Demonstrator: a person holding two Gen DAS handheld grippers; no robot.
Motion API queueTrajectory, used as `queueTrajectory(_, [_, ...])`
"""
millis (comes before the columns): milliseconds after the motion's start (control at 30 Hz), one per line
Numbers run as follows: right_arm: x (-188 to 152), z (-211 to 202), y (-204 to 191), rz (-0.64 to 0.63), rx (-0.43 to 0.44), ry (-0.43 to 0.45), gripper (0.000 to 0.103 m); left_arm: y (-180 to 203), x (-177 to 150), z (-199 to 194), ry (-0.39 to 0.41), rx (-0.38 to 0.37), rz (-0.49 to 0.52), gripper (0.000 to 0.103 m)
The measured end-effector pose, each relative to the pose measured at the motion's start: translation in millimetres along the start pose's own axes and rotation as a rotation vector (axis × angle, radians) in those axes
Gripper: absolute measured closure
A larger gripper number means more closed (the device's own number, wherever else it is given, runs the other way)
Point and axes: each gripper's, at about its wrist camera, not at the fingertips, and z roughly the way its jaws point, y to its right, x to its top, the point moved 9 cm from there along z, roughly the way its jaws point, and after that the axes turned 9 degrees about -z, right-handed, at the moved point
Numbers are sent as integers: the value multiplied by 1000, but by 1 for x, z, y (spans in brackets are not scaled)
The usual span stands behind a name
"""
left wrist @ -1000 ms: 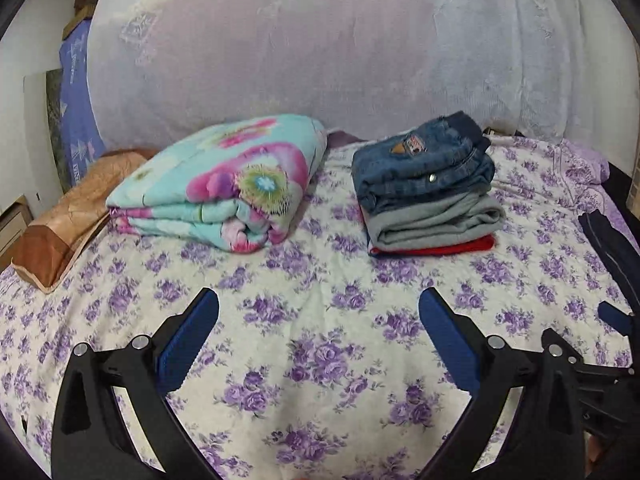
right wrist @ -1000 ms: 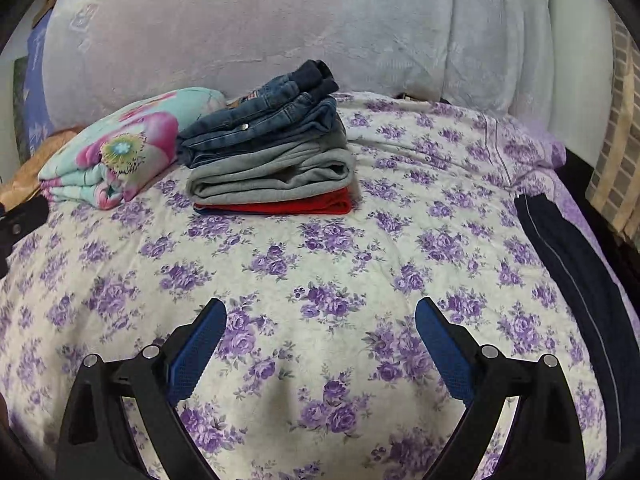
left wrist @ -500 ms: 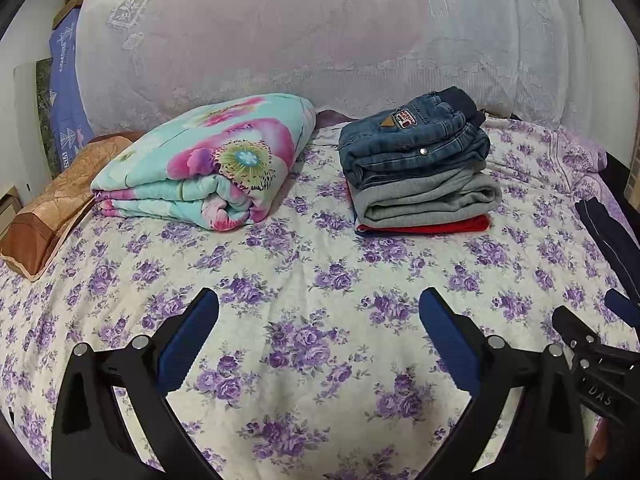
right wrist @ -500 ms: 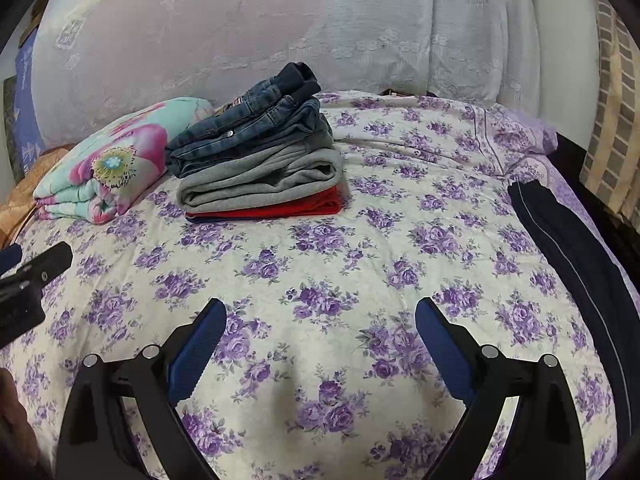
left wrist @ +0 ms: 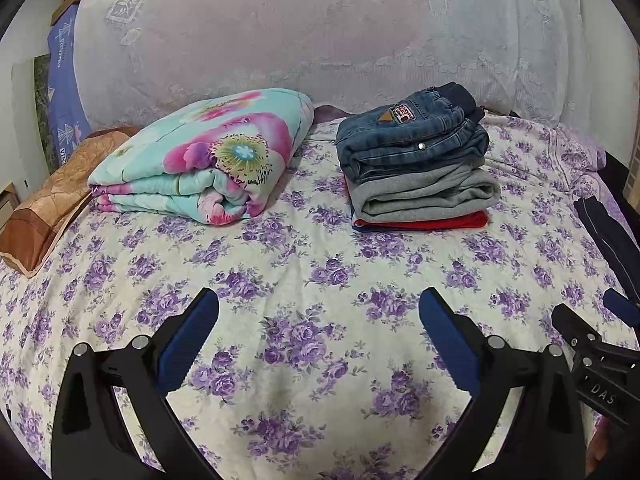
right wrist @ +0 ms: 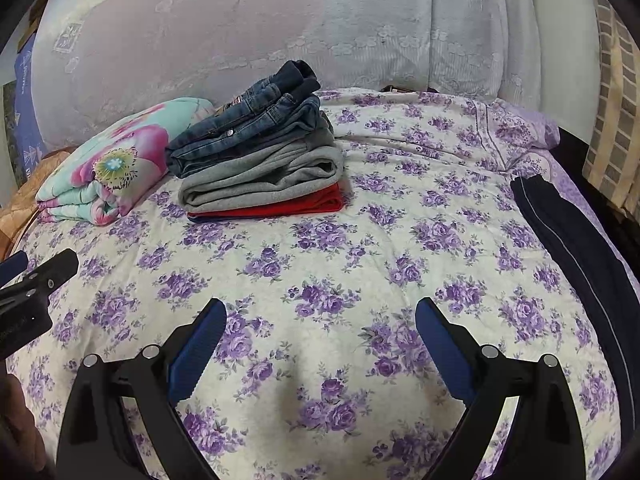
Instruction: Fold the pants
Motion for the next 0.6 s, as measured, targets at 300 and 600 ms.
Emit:
queueTrajectory(300, [0,0,0,-2,0,0,7,0,-1,-1,3,-3,-8,5])
queueTrajectory(600, [0,0,0,-1,-1,1,7,0,-4,-3,-13,-3,-26,5])
